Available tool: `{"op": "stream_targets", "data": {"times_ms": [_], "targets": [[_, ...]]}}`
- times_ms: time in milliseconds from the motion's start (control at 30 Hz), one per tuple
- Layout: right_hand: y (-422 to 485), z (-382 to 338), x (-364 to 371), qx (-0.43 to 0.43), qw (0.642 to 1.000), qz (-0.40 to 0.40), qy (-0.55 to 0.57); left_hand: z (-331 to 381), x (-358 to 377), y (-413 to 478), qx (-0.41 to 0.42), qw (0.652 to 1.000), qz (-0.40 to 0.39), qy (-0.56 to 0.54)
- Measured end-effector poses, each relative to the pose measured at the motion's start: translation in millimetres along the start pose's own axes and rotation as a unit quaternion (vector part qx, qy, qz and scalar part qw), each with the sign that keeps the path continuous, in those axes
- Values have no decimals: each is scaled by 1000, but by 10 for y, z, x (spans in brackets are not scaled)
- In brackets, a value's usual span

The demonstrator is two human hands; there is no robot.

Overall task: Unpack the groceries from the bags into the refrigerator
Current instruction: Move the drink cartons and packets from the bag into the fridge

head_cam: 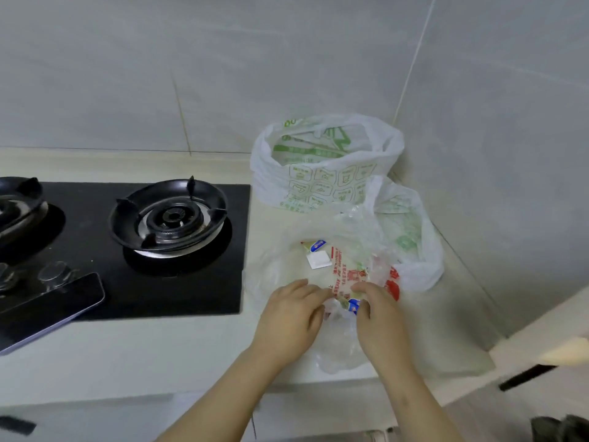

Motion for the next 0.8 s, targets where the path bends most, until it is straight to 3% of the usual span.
{"op": "stream_targets", "data": {"times_ms": [233, 500, 633, 800], "targets": [[133, 301, 96, 29, 996, -88, 16, 124, 277, 255, -121, 988, -50, -86], [188, 661, 289, 29, 987, -150, -49, 24, 658, 359, -199, 966, -149, 76], [238, 747, 285, 67, 981, -182, -25, -2, 766, 380, -224, 946, -216, 90], [223, 801, 293, 41, 977, -195, -77, 30, 769, 419, -239, 942, -217, 87]]}}
Point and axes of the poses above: each hand's wrist, its own y-axis towards the middle knuckle, its own x-axis out of the palm, z = x × y, the point moved 3 cm from there along y, towards the middle knuckle, and after that the axes turned 13 degrees about -x, right-handed, at the moved point
